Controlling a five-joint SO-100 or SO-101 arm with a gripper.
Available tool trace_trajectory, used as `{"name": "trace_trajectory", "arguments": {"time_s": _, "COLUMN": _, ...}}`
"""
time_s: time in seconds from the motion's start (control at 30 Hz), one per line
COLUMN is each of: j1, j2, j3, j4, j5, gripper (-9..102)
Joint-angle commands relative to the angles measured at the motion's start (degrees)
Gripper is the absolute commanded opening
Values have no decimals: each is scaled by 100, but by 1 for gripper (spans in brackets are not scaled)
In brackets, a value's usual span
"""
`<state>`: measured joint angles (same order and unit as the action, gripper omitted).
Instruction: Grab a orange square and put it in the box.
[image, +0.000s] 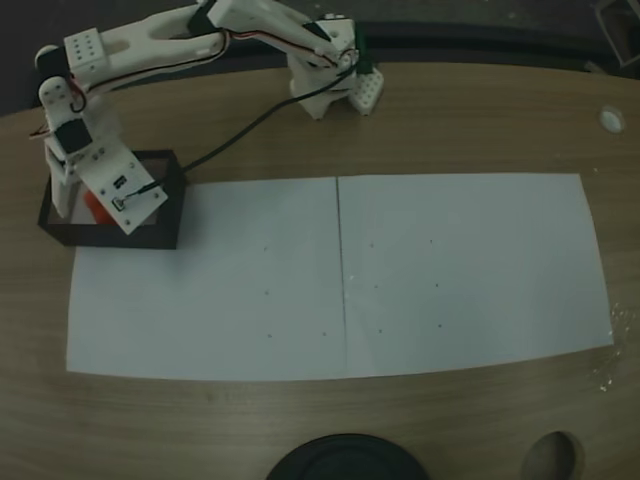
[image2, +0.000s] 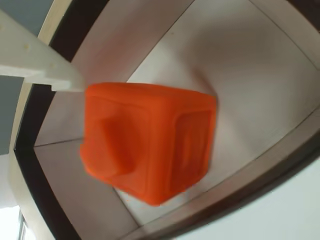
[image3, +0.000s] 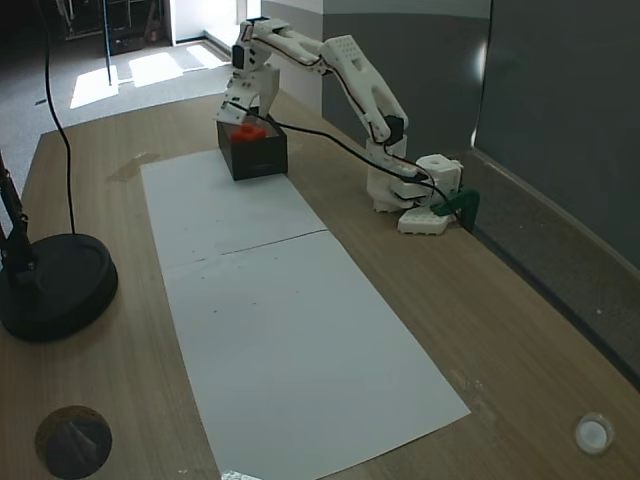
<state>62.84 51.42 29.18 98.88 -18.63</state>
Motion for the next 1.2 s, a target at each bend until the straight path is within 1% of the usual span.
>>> {"name": "trace_trajectory", "arguments": {"time_s": 0.0, "j1": -167, "j2": 580, "j3": -659, "j4": 9, "j5": 35, "gripper": 34}}
{"name": "trace_trajectory", "arguments": {"time_s": 0.07, "j1": -369, "j2": 984, "j3": -861, "j4": 9, "j5": 237, "gripper": 29}}
{"name": "trace_trajectory", "arguments": {"time_s": 0.2, "j1": -1081, "j2": 2127, "j3": -914, "j4": 0, "j5": 932, "gripper": 5}}
{"name": "trace_trajectory", "arguments": {"time_s": 0.23, "j1": -1362, "j2": 2417, "j3": -888, "j4": 0, "j5": 1028, "gripper": 1}}
{"name": "trace_trajectory", "arguments": {"time_s": 0.27, "j1": -1670, "j2": 2672, "j3": -879, "j4": 18, "j5": 1107, "gripper": -1}}
{"name": "trace_trajectory", "arguments": {"time_s": 0.43, "j1": -3296, "j2": 3911, "j3": -237, "j4": 18, "j5": 1538, "gripper": 0}}
{"name": "trace_trajectory", "arguments": {"time_s": 0.57, "j1": -4605, "j2": 4975, "j3": 817, "j4": 18, "j5": 1564, "gripper": 0}}
{"name": "trace_trajectory", "arguments": {"time_s": 0.7, "j1": -5484, "j2": 6240, "j3": 2065, "j4": 9, "j5": 1556, "gripper": 0}}
{"name": "trace_trajectory", "arguments": {"time_s": 0.8, "j1": -5748, "j2": 7251, "j3": 3085, "j4": -18, "j5": 1556, "gripper": 0}}
{"name": "trace_trajectory", "arguments": {"time_s": 1.03, "j1": -5783, "j2": 9545, "j3": 5010, "j4": -53, "j5": 1547, "gripper": 0}}
{"name": "trace_trajectory", "arguments": {"time_s": 1.17, "j1": -5748, "j2": 10749, "j3": 5924, "j4": -431, "j5": 1547, "gripper": 0}}
